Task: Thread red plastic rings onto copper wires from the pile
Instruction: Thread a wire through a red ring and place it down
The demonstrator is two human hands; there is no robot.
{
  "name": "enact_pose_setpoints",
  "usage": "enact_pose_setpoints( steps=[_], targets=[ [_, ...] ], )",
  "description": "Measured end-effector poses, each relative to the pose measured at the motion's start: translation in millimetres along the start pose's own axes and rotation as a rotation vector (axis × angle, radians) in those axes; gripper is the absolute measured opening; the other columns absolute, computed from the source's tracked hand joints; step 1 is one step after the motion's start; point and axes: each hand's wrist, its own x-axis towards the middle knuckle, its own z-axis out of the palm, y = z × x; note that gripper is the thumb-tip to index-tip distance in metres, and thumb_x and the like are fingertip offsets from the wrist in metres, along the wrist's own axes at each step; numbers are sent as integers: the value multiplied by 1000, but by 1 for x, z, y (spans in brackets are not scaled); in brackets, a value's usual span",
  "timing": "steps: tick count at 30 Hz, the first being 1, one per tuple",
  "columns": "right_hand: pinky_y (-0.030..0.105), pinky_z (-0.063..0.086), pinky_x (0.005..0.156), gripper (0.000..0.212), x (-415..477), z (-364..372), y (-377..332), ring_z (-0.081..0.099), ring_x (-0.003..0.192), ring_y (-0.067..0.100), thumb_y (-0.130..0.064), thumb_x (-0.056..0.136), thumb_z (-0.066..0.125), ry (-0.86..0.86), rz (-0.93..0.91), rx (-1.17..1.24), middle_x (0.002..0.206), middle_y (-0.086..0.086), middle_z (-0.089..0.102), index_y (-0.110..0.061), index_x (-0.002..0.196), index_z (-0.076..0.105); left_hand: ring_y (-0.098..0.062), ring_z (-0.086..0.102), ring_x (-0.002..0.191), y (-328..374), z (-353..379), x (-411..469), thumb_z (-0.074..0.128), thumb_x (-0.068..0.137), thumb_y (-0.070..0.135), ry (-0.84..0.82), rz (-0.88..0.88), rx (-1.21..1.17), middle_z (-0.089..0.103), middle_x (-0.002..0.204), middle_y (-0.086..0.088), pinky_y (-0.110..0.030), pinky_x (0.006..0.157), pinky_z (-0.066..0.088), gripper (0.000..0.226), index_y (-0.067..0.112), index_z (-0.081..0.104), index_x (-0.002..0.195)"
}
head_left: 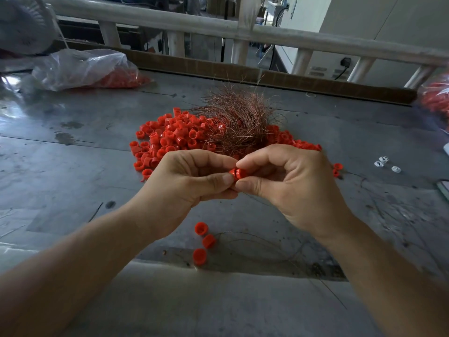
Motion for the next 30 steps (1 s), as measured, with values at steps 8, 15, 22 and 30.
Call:
enact_pose_setpoints(
  steps=[8,15,22,30],
  targets=[
    [6,47,65,26,-2,-1,-3,63,75,-2,-10,63,78,-1,-25,-142,76,-19,62,-19,86,71,-16,70,66,-2,1,0,69,53,16,24,25,83,72,72,-6,-19,60,54,25,18,76,77],
    [8,50,67,22,-2,-1,-5,64,76,-1,-9,63,80,-4,-35,-194,75,-12,66,-12,85,73,-16,70,65,0,3,-1,69,53,16,30,29,117,72,71,-6,-19,59,54,26,19,76,77],
    [7,49,65,23,-3,-1,-3,64,73,-1,-10,63,80,-10,-16,-201,75,-6,70,-12,85,73,-17,70,64,0,2,-1,69,52,15,15,1,120,72,71,-9,-18,58,54,28,14,75,80],
    [17,54,63,18,-4,-2,-3,66,67,1,-14,63,80,-12,-20,-159,77,-16,67,-12,80,73,-18,69,61,-1,1,-4,67,56,16,8,79,194,72,69,-8,-20,57,54,22,16,75,76]
  ],
)
